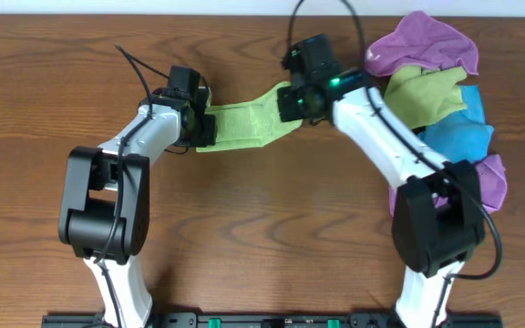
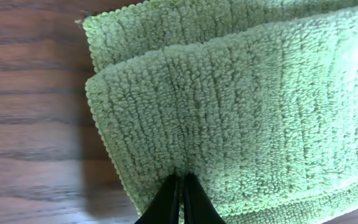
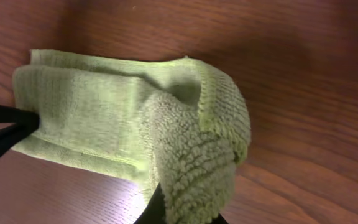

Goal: Fold the cloth
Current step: 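Fold the strip's right end toward the left gripper with the right gripper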

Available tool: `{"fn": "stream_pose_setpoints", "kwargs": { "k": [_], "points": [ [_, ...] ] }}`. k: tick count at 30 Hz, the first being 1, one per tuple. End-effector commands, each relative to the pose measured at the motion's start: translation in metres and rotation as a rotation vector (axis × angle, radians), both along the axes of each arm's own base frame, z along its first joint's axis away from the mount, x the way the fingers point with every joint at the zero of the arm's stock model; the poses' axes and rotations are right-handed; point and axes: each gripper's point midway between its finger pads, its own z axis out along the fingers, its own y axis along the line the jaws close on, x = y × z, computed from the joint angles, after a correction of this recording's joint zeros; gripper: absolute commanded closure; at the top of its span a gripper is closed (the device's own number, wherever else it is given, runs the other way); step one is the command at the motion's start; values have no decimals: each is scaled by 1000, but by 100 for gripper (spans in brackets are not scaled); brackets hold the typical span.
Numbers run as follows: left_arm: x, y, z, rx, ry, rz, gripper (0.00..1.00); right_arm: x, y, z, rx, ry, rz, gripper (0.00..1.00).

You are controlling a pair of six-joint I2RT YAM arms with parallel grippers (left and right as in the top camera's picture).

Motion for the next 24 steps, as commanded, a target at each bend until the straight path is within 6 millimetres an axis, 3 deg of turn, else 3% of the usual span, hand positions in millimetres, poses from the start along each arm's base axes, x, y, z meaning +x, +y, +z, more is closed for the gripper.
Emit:
{"fn": "stream_pose_setpoints", "kwargs": {
  "k": [1, 5, 10, 20, 24],
  "points": [
    [-24, -22, -14, -37, 77, -40, 94, 1, 2, 0, -84, -49, 4, 99],
    [-34, -50, -12, -91, 93, -100, 94, 1, 5, 1, -104, -66, 4, 99],
    [-36, -61, -11, -103, 93, -100, 94, -3, 3, -2, -114, -47, 5, 99],
    [-10, -78, 8, -193, 19, -43, 94, -9, 0, -5, -129, -20, 7, 99],
    [5, -86, 29, -227, -25, -56, 94, -9, -1, -5, -130, -19, 7, 99]
  ]
}}
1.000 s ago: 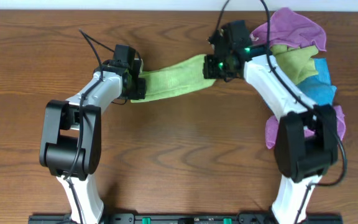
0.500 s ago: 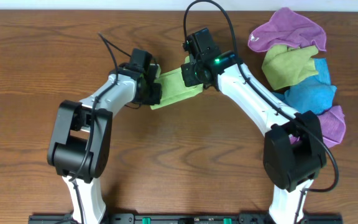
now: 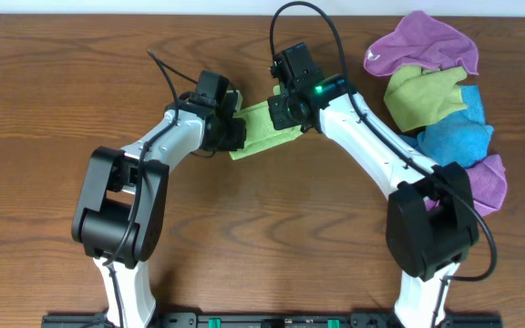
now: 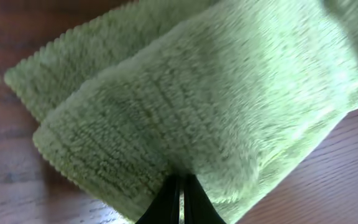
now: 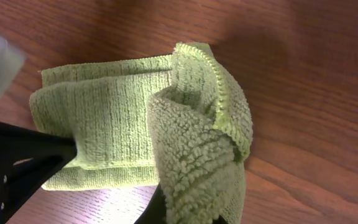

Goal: Fold the cloth
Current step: 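Fold the strip's right end toward the left gripper with the right gripper, then fold the strip again with the right gripper and release it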

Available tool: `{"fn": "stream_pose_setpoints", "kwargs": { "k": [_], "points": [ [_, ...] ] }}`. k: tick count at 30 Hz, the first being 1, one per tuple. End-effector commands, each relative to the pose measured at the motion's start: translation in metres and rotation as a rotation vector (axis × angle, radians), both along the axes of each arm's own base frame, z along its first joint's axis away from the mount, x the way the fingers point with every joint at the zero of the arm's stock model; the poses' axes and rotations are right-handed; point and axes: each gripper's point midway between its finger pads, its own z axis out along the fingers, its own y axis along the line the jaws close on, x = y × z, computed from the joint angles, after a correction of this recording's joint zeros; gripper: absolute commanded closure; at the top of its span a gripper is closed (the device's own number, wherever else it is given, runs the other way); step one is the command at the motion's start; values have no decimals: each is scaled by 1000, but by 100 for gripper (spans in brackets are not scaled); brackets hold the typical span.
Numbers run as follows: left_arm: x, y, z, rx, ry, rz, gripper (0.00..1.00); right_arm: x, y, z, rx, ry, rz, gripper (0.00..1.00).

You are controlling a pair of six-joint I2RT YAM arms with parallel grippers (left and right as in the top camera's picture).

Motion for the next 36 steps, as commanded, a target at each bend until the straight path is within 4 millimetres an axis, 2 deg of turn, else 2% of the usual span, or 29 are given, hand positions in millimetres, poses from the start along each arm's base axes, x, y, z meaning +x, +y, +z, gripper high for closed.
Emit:
{"fn": "stream_pose_setpoints", "kwargs": {
  "k": [1, 5, 8, 14, 18, 21, 24, 29, 33, 36],
  "points": [
    [17, -11, 21, -39, -39, 0, 94, 1, -1, 0, -15, -5, 9, 99],
    [24, -10, 41, -19, -74, -26, 94, 1, -2, 0, -18, -5, 11, 99],
    [24, 4, 48, 59, -80, -13, 94, -1, -3, -1, -21, 1, 10, 99],
    [2, 16, 48, 126, -16, -47, 94, -1, -4, -1, -23, 3, 9, 99],
    [-2, 44, 52, 267, -20, -5, 94, -2, -4, -1, -24, 7, 9, 99],
    [-1, 55, 77, 274, -65, 10, 94, -2, -4, -1, -23, 7, 10, 99],
    [4, 79, 111, 265, -133, 78, 94, -3, -2, -1, -19, 9, 14, 99],
    [0, 112, 167, 114, -205, 170, 94, -5, 15, 2, -7, -19, 76, 99],
    [-10, 133, 188, 105, -227, 218, 94, -4, 33, 7, -5, -66, 144, 98],
    [-16, 137, 195, 104, -234, 227, 94, -7, 43, -1, -25, -70, 204, 98]
  ]
}}
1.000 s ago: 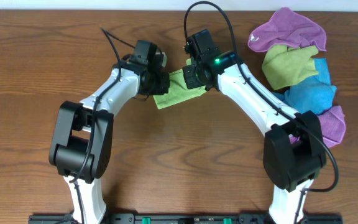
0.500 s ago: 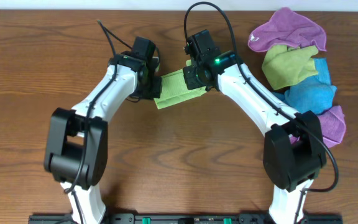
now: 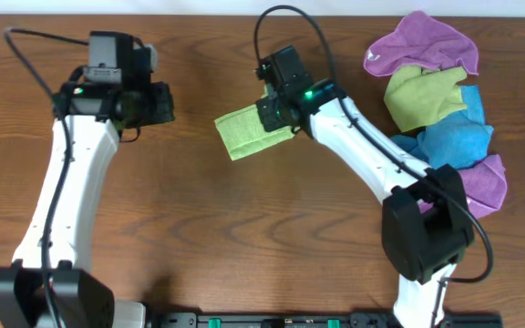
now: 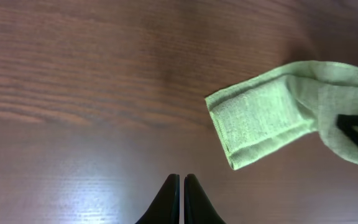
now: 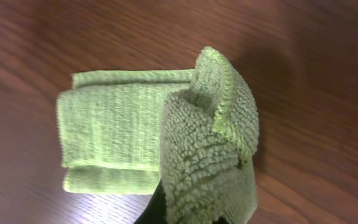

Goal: Fold the cloth
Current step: 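Fold the strip again with the right gripper and release it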

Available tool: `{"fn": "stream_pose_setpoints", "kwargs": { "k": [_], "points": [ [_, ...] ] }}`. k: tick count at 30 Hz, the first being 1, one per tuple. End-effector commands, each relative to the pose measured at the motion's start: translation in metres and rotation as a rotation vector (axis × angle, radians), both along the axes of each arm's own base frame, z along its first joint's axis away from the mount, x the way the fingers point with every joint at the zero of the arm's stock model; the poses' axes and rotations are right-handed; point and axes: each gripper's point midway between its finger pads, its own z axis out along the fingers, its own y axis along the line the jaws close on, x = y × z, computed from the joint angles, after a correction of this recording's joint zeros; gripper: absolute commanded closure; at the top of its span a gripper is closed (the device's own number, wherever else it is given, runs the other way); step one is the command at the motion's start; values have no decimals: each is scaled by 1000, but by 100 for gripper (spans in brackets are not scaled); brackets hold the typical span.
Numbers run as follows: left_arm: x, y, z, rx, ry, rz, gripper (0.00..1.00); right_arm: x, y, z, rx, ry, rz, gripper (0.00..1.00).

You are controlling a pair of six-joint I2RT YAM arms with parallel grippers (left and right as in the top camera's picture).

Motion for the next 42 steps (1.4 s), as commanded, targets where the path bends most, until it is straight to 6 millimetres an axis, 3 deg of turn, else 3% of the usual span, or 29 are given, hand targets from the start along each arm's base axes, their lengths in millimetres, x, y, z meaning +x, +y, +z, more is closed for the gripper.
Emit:
{"fn": "stream_pose_setpoints", "kwargs": {
  "k": [1, 5, 14, 27, 35, 36, 37, 42],
  "points": [
    [-2, -2, 17, -16, -38, -19, 94, -7, 13, -13, -40, 4, 98, 99],
    [-4, -2, 25, -20, -58, -20, 94, -14, 21, -30, -64, 32, 130, 99],
    [-9, -12, 44, -72, -110, -54, 94, -18, 37, -43, -68, 28, 175, 99],
    [-8, -12, 45, -73, -119, -53, 94, -15, 47, -50, -38, 23, 187, 99],
    [-5, -12, 47, -72, -132, -54, 94, -33, 73, -56, 54, 81, 267, 98],
    [-5, -12, 47, -72, -133, -54, 94, -38, 80, -55, 77, 90, 286, 88],
    [-5, -12, 48, -72, -135, -54, 94, -42, 86, -54, 102, 102, 307, 64],
    [-3, -8, 47, -52, -140, -41, 94, -62, 107, -48, 200, 155, 384, 45]
  ]
}}
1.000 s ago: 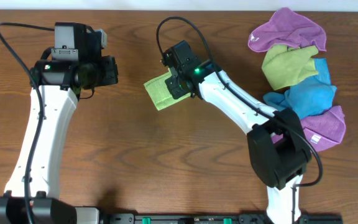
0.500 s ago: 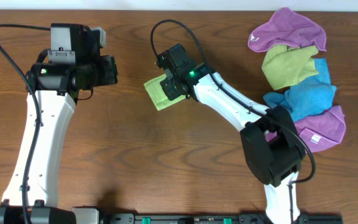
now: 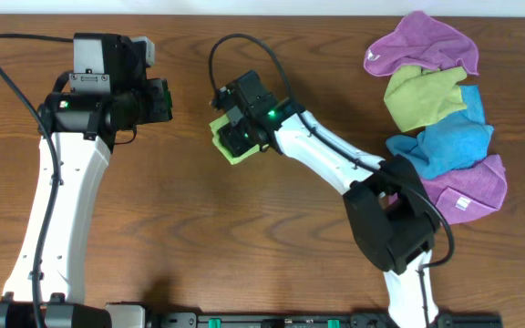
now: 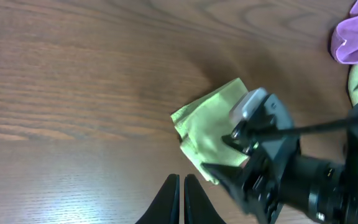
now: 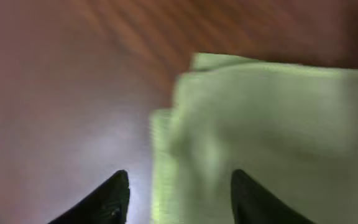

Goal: Fold the cloth
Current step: 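Fold the strip again with the right gripper and release it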

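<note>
The light green cloth lies on the wooden table as a small folded packet; the left wrist view also shows this cloth. My right gripper hovers low over its left part. In the blurred right wrist view the right gripper is open, its fingers apart over the cloth's left edge and holding nothing. My left gripper is raised at the upper left, well clear of the cloth. The left gripper is shut and empty.
A pile of other cloths lies at the far right: a purple one, an olive one, a blue one and another purple one. The right arm's black cable loops above the cloth.
My right gripper was shut on the cloth's raised right end; now it is open, farther left over the cloth. The cloth lies as a shorter, thicker packet. The left arm has barely moved.
First the cloth was a long strip, with one gripper shut at each of its ends. Then both grippers stood closer together, the strip shorter. Then my left gripper was off the cloth at the upper left while the right held its end. Now the cloth lies folded and released.
</note>
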Available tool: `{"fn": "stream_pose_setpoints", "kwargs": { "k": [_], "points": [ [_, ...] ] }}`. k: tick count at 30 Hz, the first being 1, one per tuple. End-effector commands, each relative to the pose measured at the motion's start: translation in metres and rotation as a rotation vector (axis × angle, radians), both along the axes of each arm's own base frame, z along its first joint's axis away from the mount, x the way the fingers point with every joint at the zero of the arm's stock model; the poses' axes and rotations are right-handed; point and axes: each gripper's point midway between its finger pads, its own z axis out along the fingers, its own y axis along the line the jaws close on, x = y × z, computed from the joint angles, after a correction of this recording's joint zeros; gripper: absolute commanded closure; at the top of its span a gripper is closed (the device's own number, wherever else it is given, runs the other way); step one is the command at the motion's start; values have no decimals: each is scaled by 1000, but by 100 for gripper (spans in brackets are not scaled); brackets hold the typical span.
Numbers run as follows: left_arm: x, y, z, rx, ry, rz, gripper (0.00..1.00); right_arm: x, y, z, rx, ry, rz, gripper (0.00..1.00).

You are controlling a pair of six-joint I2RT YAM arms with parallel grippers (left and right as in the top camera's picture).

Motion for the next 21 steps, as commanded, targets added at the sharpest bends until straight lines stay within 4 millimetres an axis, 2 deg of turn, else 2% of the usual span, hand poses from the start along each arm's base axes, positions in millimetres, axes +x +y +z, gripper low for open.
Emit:
{"fn": "stream_pose_setpoints", "kwargs": {
  "k": [1, 6, 9, 10, 13, 15, 17, 19, 21],
  "points": [
    [2, 4, 10, 22, -35, -5, 94, -16, 16, -1, 63, 60, 65, 43],
    [2, 13, 7, 52, -31, 19, 94, -5, 6, 1, 56, 45, 33, 38],
    [2, 23, -1, 62, -10, 45, 93, 10, -11, 19, 42, -6, -18, 29],
    [2, 27, -7, 62, 4, 55, 90, 18, -22, 29, 19, -41, -51, 27],
    [-1, 33, -24, 53, 46, 65, 69, 36, -55, 57, -60, -140, -150, 22],
    [-7, 23, -38, 4, 71, 13, 55, 42, -82, 82, -118, -202, -211, 21],
    [-16, 3, -58, -103, 105, -52, 36, 35, -113, 115, -147, -223, -255, 20],
    [-22, -7, -71, -159, 121, -81, 33, 26, -130, 134, -149, -224, -276, 13],
    [-28, -14, -84, -213, 145, -83, 30, 17, -145, 151, -149, -226, -296, 11]
  ]
}}
